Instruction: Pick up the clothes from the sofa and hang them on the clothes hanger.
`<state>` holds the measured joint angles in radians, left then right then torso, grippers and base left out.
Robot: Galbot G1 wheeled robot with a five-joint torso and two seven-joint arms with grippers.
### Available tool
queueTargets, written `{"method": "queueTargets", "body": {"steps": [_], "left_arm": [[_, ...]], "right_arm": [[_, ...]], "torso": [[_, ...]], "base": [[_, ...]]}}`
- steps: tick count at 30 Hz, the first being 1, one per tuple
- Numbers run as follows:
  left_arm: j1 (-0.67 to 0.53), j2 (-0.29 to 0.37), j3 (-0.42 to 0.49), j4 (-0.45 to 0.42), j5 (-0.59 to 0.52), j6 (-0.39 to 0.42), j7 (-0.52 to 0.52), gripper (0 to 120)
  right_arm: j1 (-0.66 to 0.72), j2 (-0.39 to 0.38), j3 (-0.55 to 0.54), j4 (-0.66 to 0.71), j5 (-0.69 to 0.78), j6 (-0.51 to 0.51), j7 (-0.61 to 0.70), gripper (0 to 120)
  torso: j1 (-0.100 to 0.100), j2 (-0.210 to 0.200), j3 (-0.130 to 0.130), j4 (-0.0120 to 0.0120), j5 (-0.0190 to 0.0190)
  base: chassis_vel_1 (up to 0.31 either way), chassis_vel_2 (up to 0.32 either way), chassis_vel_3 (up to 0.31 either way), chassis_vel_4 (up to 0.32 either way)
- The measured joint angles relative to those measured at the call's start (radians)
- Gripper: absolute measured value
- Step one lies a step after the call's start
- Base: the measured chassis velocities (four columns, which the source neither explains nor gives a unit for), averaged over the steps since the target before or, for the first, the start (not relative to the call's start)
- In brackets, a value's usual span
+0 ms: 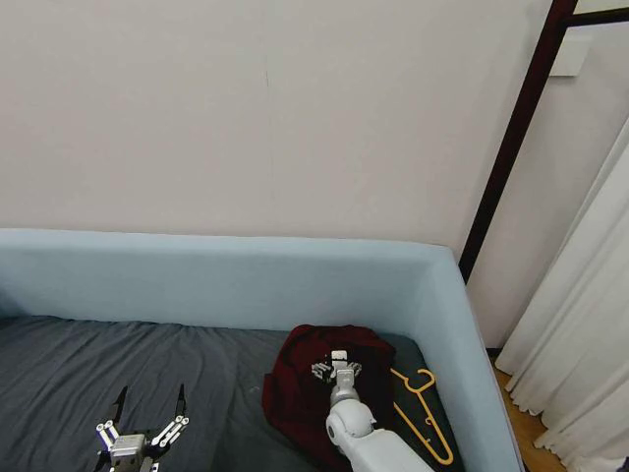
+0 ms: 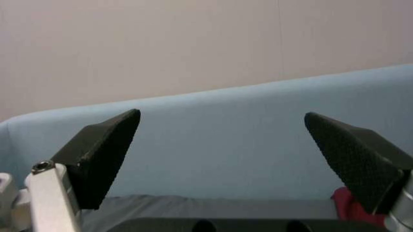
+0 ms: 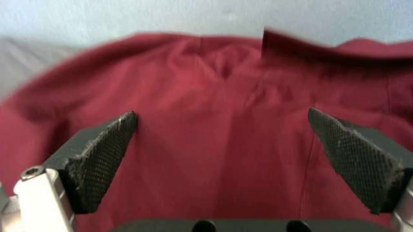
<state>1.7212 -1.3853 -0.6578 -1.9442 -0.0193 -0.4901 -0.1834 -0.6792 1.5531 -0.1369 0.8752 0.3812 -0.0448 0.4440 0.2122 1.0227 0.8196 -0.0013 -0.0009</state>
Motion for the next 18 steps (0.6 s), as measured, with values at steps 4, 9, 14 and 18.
{"method": "queueTargets", "body": {"steps": [4,9,14,18], "left_arm": [[0.002,-0.003,0.005,0.0,0.008,-0.002,-0.001,100],[0.003,-0.001,0.007,0.002,0.01,-0.006,-0.003,100],[0.0,0.006,0.014,0.008,0.01,-0.007,-0.004,100],[-0.009,0.011,0.021,0.017,0.009,-0.007,-0.006,100]], "right_arm": [[-0.01,0.024,0.028,-0.066,-0.118,0.035,-0.026,100],[-0.024,0.02,0.035,-0.071,-0.152,0.029,-0.03,89],[-0.042,0.003,0.034,-0.053,-0.17,0.027,-0.029,70],[-0.06,-0.007,0.026,-0.02,-0.152,0.032,-0.028,57]], "torso": [[0.0,0.0,0.0,0.0,0.0001],[0.0,0.0,0.0,0.0,0.0002],[0.0,0.0,0.0,0.0,0.0001],[0.0,0.0,0.0,0.0,0.0001]], "base": [[0.0,0.0,0.0,0.0],[0.0,0.0,0.0,0.0],[0.0,0.0,0.0,0.0],[0.0,0.0,0.0,0.0]]}}
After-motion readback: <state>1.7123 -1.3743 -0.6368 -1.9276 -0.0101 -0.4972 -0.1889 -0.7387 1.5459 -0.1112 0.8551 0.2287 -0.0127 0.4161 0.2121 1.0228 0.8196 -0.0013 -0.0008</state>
